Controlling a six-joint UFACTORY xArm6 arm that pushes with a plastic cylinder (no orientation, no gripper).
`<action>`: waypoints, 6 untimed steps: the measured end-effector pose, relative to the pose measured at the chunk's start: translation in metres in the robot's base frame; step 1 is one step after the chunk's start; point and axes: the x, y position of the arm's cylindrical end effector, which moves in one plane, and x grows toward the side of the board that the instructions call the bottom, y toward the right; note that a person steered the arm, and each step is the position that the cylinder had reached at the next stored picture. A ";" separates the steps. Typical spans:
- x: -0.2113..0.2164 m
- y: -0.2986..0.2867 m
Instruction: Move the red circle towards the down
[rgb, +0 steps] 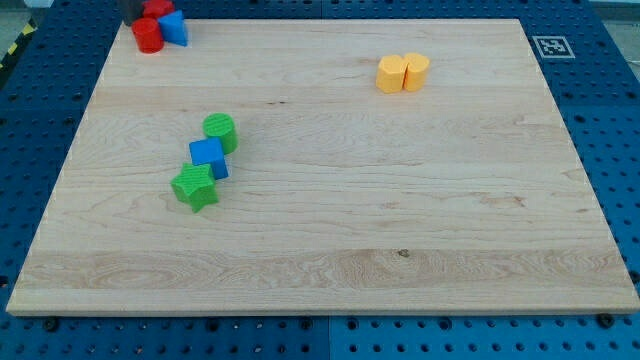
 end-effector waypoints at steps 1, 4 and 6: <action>0.000 0.010; 0.027 0.014; 0.084 0.028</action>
